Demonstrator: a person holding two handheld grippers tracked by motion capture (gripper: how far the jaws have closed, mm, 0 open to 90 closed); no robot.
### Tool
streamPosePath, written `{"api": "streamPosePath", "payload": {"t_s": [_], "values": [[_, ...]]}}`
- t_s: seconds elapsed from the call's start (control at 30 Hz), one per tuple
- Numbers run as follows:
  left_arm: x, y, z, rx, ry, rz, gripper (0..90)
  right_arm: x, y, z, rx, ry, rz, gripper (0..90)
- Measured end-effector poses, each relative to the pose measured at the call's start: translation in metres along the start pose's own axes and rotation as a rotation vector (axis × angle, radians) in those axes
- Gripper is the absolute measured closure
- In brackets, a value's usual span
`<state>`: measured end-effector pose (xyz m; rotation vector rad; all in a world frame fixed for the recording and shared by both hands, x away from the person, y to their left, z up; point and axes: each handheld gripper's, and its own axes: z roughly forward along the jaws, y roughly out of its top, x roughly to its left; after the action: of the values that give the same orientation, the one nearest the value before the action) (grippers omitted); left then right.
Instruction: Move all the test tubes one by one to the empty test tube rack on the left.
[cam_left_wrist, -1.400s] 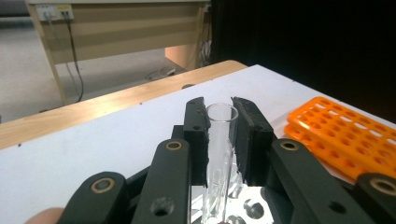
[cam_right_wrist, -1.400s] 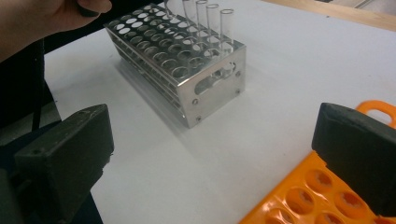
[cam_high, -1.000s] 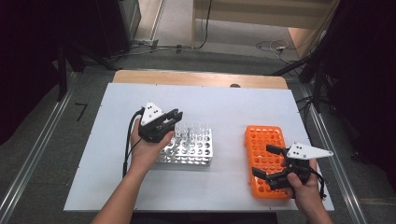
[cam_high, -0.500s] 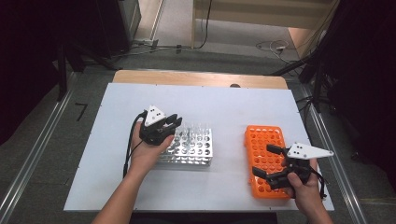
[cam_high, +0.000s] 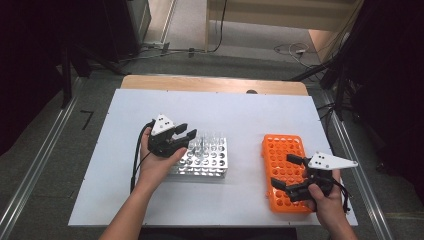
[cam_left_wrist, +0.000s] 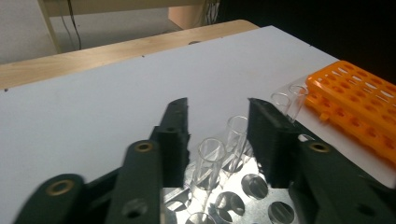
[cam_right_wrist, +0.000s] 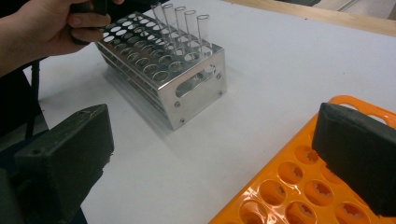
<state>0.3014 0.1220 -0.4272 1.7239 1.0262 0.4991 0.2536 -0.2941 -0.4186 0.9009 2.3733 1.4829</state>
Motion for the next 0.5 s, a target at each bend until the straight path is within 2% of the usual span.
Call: {"api": "streamPosePath", "payload": {"t_s": [0.23, 0.33, 0.5], "values": [[-0.007, 0.004, -0.017, -0.030, -0.021, 0.009, 25.8, -0.002, 0.000, 0.000, -0.001, -0.007, -0.001, 0.0], [-0.011, 0.005, -0.025, -0.042, -0.035, 0.015, 17.9, -0.002, 0.000, 0.000, 0.000, -0.007, -0.002, 0.0], [-0.016, 0.006, -0.038, -0.055, -0.040, 0.027, 11.5, -0.004, -0.001, -0.001, -0.001, -0.014, 0.001, 0.0]]}}
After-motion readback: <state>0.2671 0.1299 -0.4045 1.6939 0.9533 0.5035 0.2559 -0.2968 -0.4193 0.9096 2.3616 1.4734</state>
